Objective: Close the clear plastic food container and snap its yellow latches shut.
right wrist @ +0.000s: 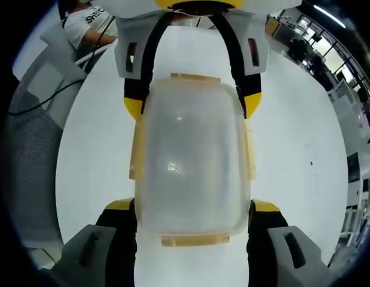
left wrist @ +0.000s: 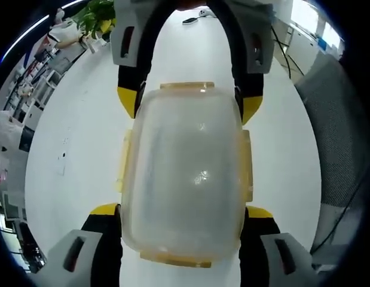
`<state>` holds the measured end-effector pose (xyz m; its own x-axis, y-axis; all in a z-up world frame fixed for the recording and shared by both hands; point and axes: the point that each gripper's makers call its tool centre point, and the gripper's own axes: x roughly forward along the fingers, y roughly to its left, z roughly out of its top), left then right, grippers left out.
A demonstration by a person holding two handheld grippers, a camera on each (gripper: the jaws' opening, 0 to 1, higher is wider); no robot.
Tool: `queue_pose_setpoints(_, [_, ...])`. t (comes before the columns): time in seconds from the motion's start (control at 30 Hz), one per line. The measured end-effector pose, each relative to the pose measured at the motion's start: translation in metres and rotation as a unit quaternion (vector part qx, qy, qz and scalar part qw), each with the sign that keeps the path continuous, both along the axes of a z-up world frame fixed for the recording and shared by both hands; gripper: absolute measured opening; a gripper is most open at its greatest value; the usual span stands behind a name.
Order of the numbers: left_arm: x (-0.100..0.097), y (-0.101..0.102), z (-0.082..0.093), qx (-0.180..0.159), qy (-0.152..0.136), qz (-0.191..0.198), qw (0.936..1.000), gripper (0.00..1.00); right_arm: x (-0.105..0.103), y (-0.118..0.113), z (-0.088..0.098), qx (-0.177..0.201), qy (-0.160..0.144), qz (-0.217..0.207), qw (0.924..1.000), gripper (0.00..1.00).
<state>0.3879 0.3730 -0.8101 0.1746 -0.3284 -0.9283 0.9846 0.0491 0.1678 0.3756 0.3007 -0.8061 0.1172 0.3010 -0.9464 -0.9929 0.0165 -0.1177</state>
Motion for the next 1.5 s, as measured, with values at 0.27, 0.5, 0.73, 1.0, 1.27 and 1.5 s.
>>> queue_pose_setpoints(0.27, [0.017,0.002,0.0,-0.002,-0.001,0.001,1.0,0.78,0.017,0.001,0.0,0.006,-0.002,-0.002,1.0,0.73])
queue_pose_setpoints(0.5, [0.027,0.001,0.0,-0.003,-0.002,-0.001,1.0,0.78,0.027,0.0,0.0,0.007,-0.002,-0.004,1.0,0.73])
queue_pose_setpoints(0.73, [0.037,0.0,0.0,0.0,-0.003,-0.001,1.0,0.78,0.037,-0.001,0.0,0.004,-0.002,-0.004,1.0,0.74])
queue_pose_setpoints(1.0, [0.04,-0.001,0.0,-0.003,-0.002,0.0,1.0,0.78,0.04,-0.002,0.0,0.002,-0.002,-0.003,1.0,0.74])
queue_pose_setpoints(1.27, [0.043,-0.002,0.0,-0.001,-0.004,-0.002,1.0,0.78,0.042,-0.001,0.0,0.007,-0.002,-0.007,1.0,0.74])
queue_pose_setpoints(1.5, [0.043,-0.002,0.0,0.003,-0.006,-0.001,1.0,0.79,0.042,-0.001,0.0,0.006,-0.006,-0.01,0.9999,0.74])
